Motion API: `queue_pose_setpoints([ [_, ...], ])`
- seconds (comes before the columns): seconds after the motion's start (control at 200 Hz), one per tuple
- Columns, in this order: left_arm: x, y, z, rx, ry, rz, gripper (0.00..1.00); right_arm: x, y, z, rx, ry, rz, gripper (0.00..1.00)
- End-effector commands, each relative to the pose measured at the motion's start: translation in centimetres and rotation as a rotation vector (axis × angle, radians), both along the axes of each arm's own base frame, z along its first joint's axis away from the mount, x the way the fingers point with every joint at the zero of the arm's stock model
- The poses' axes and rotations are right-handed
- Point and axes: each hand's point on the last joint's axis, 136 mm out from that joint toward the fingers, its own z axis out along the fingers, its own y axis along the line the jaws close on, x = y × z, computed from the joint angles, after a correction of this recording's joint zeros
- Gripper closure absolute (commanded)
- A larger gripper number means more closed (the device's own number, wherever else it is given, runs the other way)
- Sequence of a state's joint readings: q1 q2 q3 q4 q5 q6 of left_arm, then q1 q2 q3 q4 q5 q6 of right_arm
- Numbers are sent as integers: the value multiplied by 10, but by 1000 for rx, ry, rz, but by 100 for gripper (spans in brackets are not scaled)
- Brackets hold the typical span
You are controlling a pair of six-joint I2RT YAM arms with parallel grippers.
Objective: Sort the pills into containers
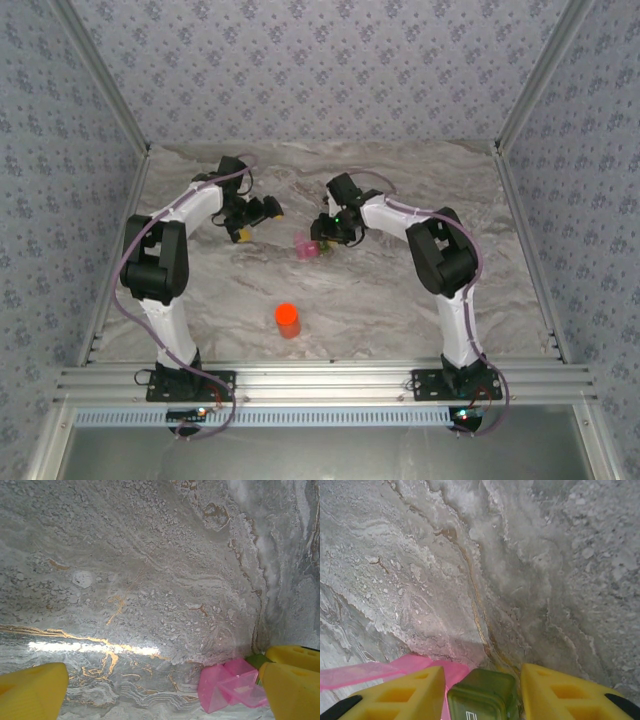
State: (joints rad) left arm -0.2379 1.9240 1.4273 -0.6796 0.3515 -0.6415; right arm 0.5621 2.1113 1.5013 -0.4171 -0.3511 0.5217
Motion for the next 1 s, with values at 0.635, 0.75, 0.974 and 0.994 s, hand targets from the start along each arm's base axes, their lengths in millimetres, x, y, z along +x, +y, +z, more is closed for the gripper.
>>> queue_pose_setpoints([
  [0.635, 6, -9, 15, -19, -33, -10, 0, -16, -8, 29, -82, -101, -13, 41],
  [0.75, 6, -9, 14, -19, -30, -11, 0, -19, -3, 37, -154, -149, 18, 33],
  [0.974, 7, -6, 16, -10, -40, -5, 0, -27, 10, 38, -323, -194, 120, 2],
  [0.994, 7, -5, 16, -9, -40, -3, 0, -27, 12, 38, -337, -202, 129, 0],
])
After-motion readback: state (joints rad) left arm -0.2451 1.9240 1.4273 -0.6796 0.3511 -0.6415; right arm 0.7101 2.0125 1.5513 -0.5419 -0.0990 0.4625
